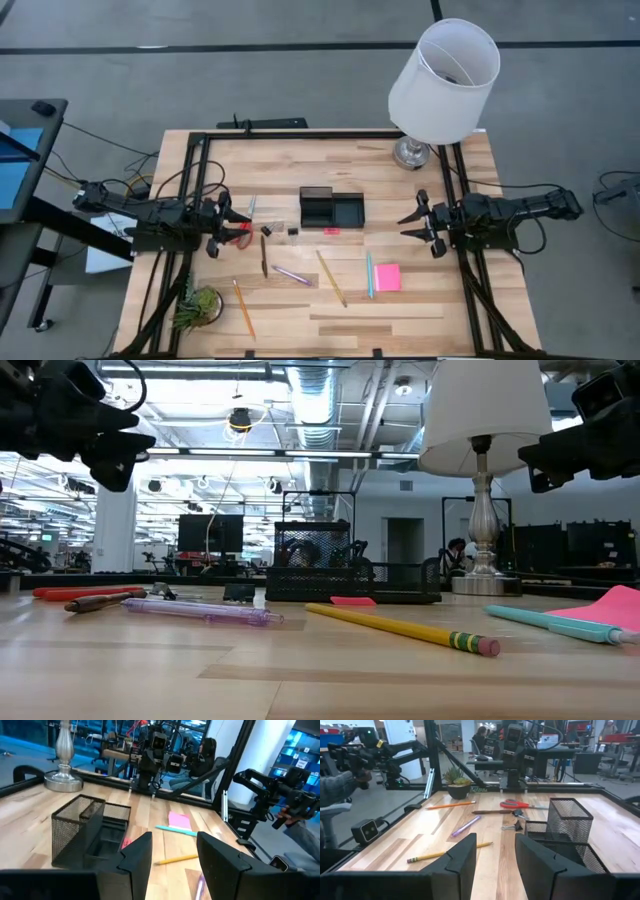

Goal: Pick and place office supplies into organizer
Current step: Put the red scissors into the top left compartment of the black desk organizer

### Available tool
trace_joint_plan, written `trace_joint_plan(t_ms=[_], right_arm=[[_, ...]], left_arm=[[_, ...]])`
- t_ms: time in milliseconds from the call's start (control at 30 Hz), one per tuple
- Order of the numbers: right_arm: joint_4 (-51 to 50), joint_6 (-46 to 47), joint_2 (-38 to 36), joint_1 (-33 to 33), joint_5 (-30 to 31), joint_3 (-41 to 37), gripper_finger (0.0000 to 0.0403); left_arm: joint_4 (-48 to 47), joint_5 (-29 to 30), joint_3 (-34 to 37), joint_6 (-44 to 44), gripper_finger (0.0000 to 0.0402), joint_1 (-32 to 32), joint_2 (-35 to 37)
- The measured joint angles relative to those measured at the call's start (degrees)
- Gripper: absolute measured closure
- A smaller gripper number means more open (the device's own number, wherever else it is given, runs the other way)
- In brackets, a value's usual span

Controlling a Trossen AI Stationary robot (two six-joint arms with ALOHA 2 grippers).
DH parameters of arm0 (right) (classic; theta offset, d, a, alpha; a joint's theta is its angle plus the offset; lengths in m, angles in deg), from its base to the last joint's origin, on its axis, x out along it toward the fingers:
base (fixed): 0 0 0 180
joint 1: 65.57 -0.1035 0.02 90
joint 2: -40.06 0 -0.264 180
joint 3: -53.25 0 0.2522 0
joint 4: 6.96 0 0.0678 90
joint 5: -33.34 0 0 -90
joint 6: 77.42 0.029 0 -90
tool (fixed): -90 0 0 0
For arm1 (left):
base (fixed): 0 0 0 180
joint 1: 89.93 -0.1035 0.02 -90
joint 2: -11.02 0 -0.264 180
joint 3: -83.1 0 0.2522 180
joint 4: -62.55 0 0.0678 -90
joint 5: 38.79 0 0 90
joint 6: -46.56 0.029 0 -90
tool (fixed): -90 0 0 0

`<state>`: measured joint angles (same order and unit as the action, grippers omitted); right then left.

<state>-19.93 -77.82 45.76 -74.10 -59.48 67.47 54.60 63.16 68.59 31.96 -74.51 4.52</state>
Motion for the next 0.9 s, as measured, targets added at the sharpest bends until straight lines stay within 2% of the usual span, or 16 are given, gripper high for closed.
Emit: trace_joint_plan(t_ms=[267, 500, 667, 767, 900], right_arm=[[0.3, -0.1, 0.0, 0.0, 0.0, 0.0, 0.0275], [1.5, -0.1, 0.0, 0.0, -0.1, 0.0, 0.0275], [1.4, -0.1, 0.0, 0.0, 0.0, 0.0, 0.0275], [1.4, -0.1, 0.0, 0.0, 0.1, 0.0, 0.0275], [1.4, -0.1, 0.0, 0.0, 0.1, 0.0, 0.0275]], left_arm=[[-1.8, 11.1, -0.1, -9.1, 0.0254, 0.0, -2.2], [-1.8, 16.9, -0.2, -13.3, 0.0254, 0.0, -11.4], [-2.2, 16.9, -0.2, -18.9, 0.0254, 0.0, -22.5], [-6.3, 15.7, -1.6, -22.8, 0.0254, 0.0, -29.3], [-14.9, 8.7, -6.1, -32.0, 0.0254, 0.0, -36.8]])
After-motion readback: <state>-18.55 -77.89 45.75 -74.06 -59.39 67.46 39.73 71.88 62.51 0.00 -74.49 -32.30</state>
